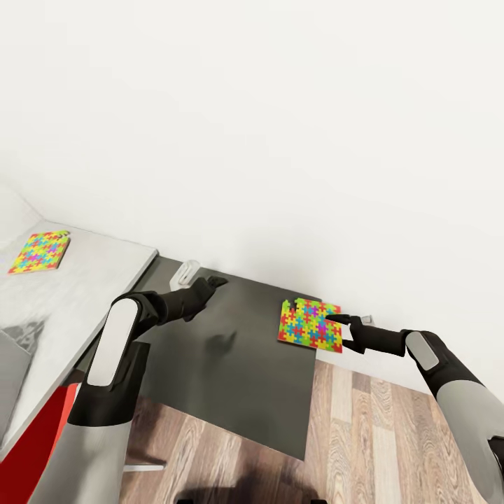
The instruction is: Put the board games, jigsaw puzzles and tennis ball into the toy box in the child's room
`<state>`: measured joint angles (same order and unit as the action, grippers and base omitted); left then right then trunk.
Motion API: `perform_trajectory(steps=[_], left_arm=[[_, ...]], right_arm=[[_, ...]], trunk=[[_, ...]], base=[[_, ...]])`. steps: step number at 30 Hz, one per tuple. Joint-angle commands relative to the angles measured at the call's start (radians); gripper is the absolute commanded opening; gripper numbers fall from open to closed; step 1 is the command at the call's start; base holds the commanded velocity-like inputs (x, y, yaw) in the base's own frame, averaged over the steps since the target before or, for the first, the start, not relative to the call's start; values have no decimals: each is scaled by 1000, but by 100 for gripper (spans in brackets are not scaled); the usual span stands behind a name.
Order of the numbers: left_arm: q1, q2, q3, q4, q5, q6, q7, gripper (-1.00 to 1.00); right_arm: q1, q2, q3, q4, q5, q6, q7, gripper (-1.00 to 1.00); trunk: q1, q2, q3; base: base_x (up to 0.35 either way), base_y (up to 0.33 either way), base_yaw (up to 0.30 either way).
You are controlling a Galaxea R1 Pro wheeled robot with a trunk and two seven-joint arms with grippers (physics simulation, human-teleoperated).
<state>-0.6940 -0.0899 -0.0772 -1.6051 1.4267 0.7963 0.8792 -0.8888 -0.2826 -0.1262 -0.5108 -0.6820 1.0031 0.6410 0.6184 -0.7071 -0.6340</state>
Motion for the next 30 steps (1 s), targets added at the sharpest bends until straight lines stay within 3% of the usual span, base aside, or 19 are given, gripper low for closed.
perform_trajectory(steps=[1, 30], left_arm=[[-1, 0, 0, -1, 9, 1, 10, 100], [-1, 0, 0, -1, 9, 1, 10, 100]], right_arm=[[0, 0, -4, 0, 7, 5, 6, 100], [0, 1, -4, 0, 8, 3, 7, 100]], trunk=[[0, -1, -1], [0, -1, -1]], base=[[0, 0, 20], [0, 0, 4]])
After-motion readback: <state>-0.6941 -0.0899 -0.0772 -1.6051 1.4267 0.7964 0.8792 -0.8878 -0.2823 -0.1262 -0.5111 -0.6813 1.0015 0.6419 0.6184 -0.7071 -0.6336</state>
